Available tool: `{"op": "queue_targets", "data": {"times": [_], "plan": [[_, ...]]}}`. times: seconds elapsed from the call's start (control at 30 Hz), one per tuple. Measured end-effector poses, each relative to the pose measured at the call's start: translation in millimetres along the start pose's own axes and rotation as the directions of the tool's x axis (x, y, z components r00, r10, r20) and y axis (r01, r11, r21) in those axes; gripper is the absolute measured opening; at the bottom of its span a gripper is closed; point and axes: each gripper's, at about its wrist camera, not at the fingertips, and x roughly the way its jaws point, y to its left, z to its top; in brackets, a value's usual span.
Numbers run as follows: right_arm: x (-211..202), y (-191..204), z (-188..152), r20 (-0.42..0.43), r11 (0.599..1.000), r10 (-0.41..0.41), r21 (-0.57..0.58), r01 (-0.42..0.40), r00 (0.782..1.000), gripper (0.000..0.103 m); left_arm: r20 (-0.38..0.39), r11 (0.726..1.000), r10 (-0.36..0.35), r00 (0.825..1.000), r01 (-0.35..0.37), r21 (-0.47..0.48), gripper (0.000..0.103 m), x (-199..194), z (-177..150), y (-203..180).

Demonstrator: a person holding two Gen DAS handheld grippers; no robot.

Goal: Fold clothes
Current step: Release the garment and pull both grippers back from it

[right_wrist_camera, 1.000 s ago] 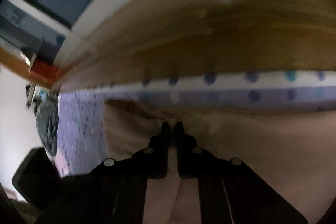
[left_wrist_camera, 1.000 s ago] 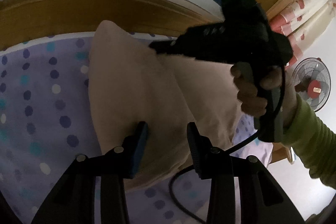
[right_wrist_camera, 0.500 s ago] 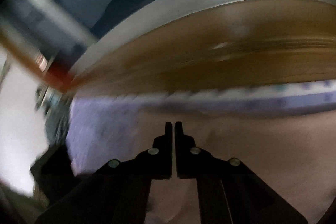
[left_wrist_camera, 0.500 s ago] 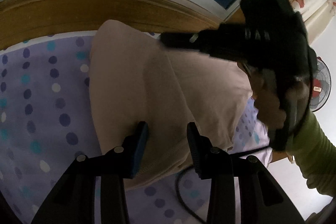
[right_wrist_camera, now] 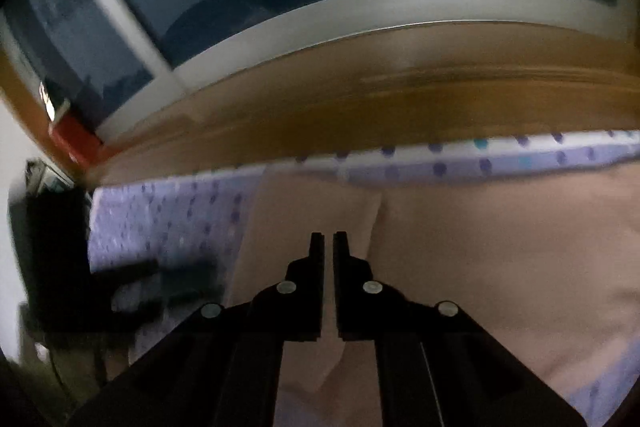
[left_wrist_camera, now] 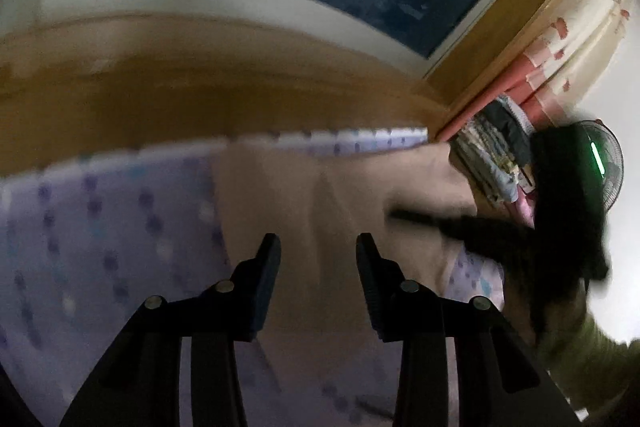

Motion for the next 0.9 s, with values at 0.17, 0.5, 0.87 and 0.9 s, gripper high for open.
{"op": "queue_targets", "data": {"times": [0.17, 0.5, 0.87, 0.9], "plan": [[34, 24, -55, -0.068, 0.998, -0.007, 0.068, 0.012, 0.998, 0.003, -0.09, 0.999, 0.018, 0.996, -0.016, 0.028, 0.038, 44, 17, 11], [2, 63, -89, 0.005, 0.977, -0.209, -0.049, 0.209, 0.978, 0.054, -0.091, 0.999, 0.04, 0.995, -0.043, -0.025, 0.066, 15, 3, 24], [40, 141, -87, 0.089, 0.883, -0.338, -0.314, 0.348, 0.937, 0.07, -0.134, 0.976, -0.078, 0.988, 0.049, -0.21, 0.072, 36, -12, 59], [45, 145, -86, 0.091, 0.874, -0.345, -0.332, 0.355, 0.934, 0.07, -0.131, 0.976, -0.082, 0.988, 0.053, -0.211, 0.072, 39, -10, 60]]}}
